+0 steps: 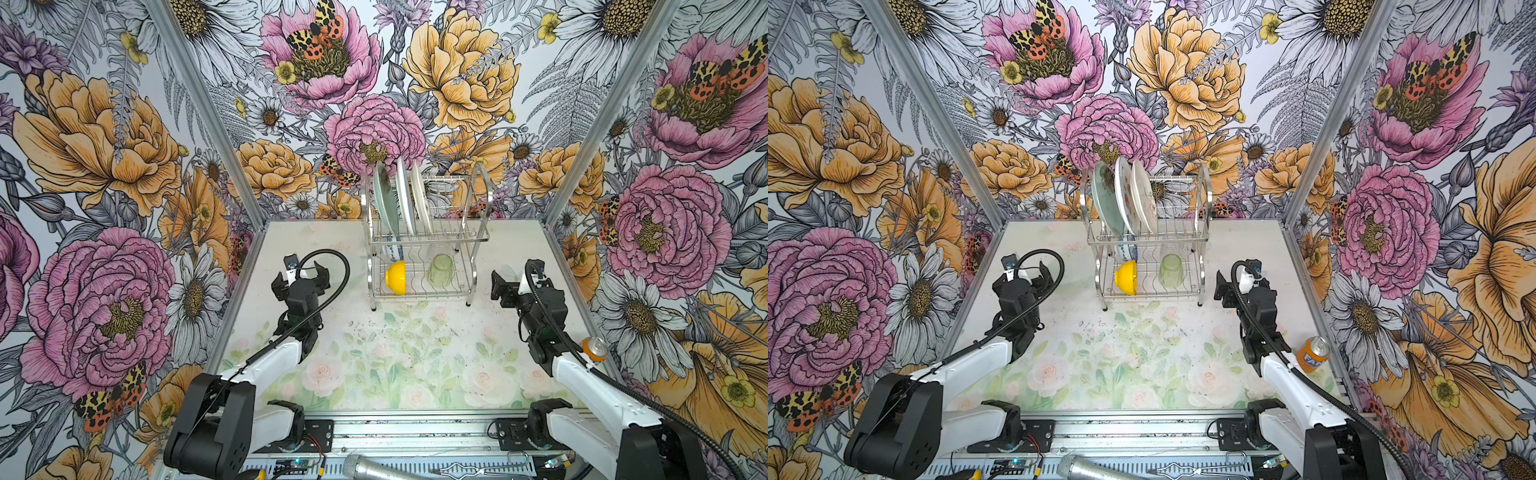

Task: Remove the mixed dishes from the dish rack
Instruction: 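Raise both arms and move the right gripper toward the yellow bowl in the rack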

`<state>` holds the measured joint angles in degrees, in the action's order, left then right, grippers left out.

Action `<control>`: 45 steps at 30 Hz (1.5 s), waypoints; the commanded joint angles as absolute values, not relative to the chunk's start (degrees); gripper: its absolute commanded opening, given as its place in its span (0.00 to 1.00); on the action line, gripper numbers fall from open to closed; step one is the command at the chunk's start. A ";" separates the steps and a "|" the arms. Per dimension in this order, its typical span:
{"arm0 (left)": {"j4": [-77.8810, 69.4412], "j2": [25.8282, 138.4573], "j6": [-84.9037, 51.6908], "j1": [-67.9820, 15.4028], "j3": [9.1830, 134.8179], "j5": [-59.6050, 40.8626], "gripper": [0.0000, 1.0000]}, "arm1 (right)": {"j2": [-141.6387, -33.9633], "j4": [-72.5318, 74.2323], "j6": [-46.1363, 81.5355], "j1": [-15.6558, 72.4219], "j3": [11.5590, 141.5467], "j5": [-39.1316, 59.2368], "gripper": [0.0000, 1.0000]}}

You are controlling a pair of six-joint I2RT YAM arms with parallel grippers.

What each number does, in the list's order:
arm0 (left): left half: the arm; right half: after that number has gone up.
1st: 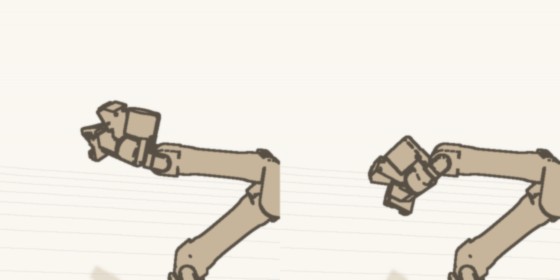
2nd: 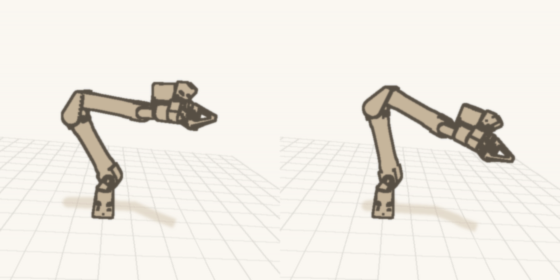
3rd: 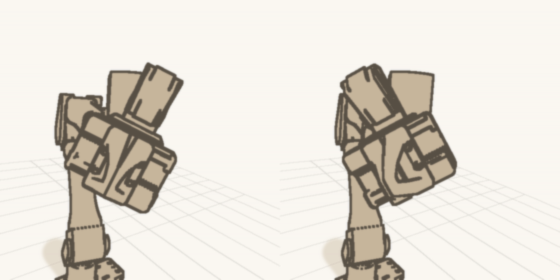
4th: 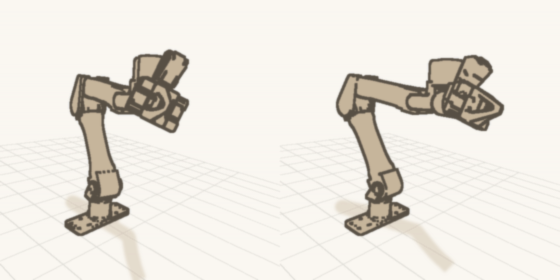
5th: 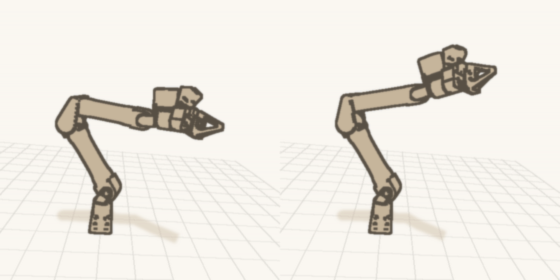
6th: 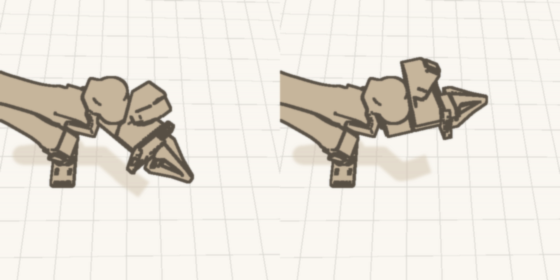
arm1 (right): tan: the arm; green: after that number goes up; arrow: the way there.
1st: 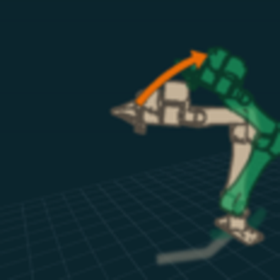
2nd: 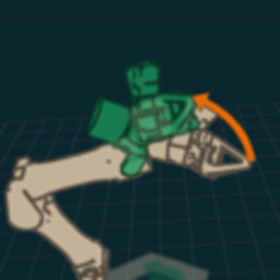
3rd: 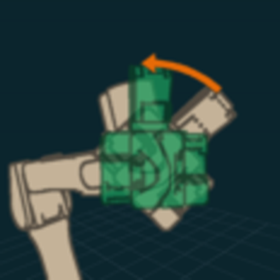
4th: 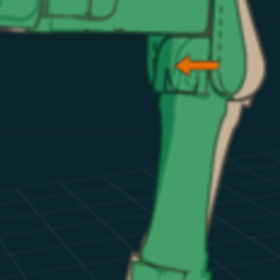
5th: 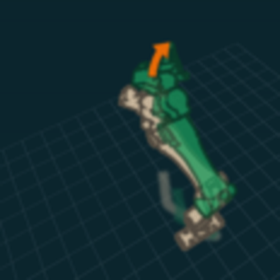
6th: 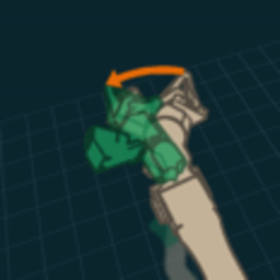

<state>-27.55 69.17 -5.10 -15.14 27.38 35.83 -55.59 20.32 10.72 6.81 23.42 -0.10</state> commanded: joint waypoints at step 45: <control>-0.97 51.96 -17.25 -25.66 28.98 27.57 0.99 | -82.24 20.36 25.76 35.57 44.85 19.45 0.44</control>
<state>-0.82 53.12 -17.63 -25.39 30.20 29.80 -80.55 16.67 25.04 35.05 42.26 17.06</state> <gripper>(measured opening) 0.987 0.448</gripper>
